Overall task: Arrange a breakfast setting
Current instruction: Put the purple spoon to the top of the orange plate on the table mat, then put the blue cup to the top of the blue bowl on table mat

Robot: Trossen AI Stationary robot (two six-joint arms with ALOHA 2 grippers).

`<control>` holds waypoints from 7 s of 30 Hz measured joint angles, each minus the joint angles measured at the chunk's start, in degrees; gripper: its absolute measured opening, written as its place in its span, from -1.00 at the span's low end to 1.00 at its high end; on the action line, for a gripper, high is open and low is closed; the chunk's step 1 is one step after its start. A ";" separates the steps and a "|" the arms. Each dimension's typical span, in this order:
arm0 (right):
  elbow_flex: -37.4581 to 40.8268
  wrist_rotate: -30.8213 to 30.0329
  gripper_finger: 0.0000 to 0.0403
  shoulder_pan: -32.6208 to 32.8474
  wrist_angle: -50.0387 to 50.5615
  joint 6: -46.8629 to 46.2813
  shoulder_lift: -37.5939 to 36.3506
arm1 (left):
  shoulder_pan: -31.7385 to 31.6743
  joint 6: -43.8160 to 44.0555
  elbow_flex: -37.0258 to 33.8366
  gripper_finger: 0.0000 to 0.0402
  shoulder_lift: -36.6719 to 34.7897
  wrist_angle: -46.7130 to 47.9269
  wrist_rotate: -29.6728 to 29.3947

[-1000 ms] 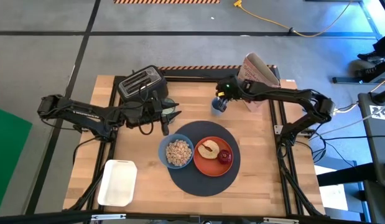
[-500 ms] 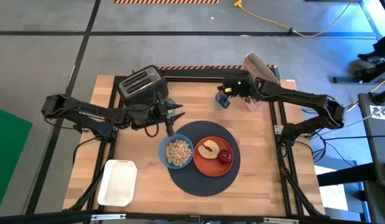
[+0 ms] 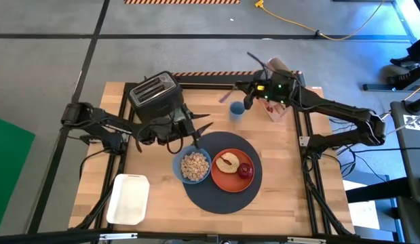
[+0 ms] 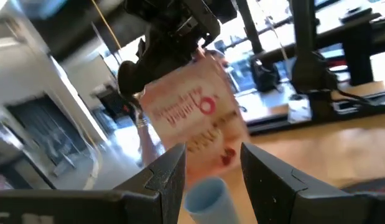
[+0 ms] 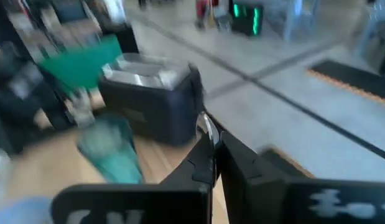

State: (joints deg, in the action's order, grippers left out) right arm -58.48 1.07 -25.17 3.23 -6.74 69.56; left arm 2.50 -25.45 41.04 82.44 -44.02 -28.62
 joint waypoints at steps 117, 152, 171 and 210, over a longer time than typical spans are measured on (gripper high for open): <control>16.35 -16.49 -0.28 21.42 -29.06 7.06 -3.43 | -7.91 40.34 19.00 -0.71 28.30 39.34 25.49; 16.38 -15.49 -0.28 21.42 -22.89 10.15 -7.02 | -0.45 32.17 19.01 -0.24 6.18 58.52 -0.41; 16.38 -17.06 -0.28 21.42 -16.52 13.42 -8.35 | 4.35 43.34 18.95 -0.24 -2.17 78.24 -6.03; 16.33 -9.39 -0.28 21.42 -7.69 16.94 -14.59 | 16.86 68.57 12.95 -0.24 -18.80 105.30 -27.38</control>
State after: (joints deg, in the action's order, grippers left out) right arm -42.15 -8.32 -3.75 -4.46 10.20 54.97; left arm 19.36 43.12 53.99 63.64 61.28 -56.01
